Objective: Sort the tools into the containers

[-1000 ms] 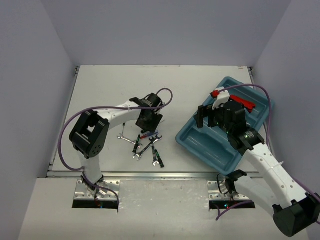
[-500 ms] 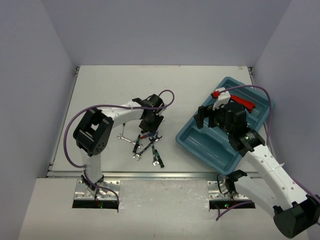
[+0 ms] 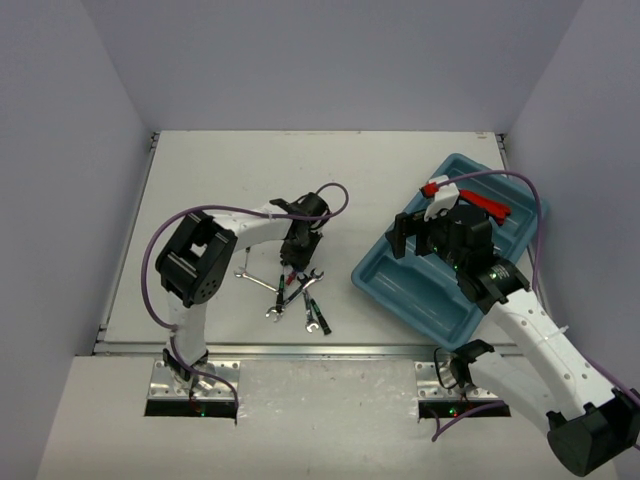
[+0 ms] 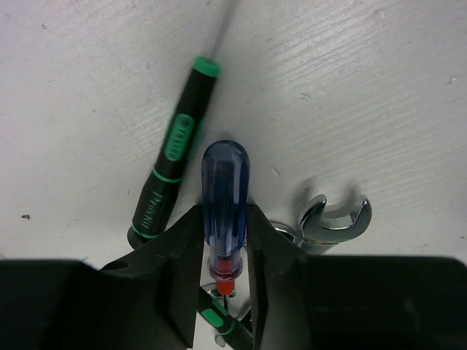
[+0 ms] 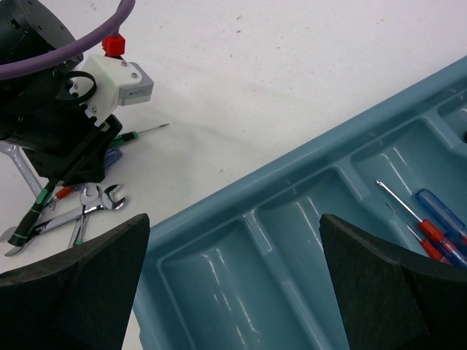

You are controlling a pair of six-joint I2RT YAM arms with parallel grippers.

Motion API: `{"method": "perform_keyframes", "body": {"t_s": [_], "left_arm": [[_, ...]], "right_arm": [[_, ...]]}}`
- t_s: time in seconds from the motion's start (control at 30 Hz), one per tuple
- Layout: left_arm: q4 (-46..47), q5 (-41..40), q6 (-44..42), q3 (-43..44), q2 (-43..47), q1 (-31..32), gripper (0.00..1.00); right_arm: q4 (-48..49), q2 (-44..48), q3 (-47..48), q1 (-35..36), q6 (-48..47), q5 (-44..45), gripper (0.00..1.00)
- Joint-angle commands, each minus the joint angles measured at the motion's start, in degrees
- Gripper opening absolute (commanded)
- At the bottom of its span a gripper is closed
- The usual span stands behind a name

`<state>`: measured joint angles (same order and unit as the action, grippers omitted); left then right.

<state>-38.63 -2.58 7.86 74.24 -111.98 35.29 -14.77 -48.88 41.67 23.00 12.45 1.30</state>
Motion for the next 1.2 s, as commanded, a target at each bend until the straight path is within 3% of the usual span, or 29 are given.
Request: {"method": "perform_keyframes", "body": {"t_s": [0.0,0.13,0.2,0.67,1.03,1.17], "left_arm": [[1.49,-2.00,0.72,1.01,-0.78,0.40,0.19],[1.90,-1.44,1.31,1.72,0.42,0.40,0.13],[2.16,-0.94,1.71,2.09,1.46,0.40,0.04],[4.39,2.24,5.71,3.13,10.80,0.40,0.00],[4.10,-16.27,13.28,7.23,12.96,-0.14,0.00],[7.08,-18.11,17.58,5.96,18.09,-0.37,0.00]], "right_arm": [[3.84,-0.13,-0.14,0.16,0.61,-0.78,0.98],[3.70,-0.61,0.00,0.12,0.74,-1.12,0.98],[3.70,-0.77,0.16,0.15,0.82,-1.12,0.98],[4.32,-3.37,0.96,0.20,2.60,-6.86,0.97],[8.19,-3.85,0.08,0.20,5.07,-11.70,0.95],[9.75,-3.97,-0.73,0.17,7.49,-17.39,0.93]]}}
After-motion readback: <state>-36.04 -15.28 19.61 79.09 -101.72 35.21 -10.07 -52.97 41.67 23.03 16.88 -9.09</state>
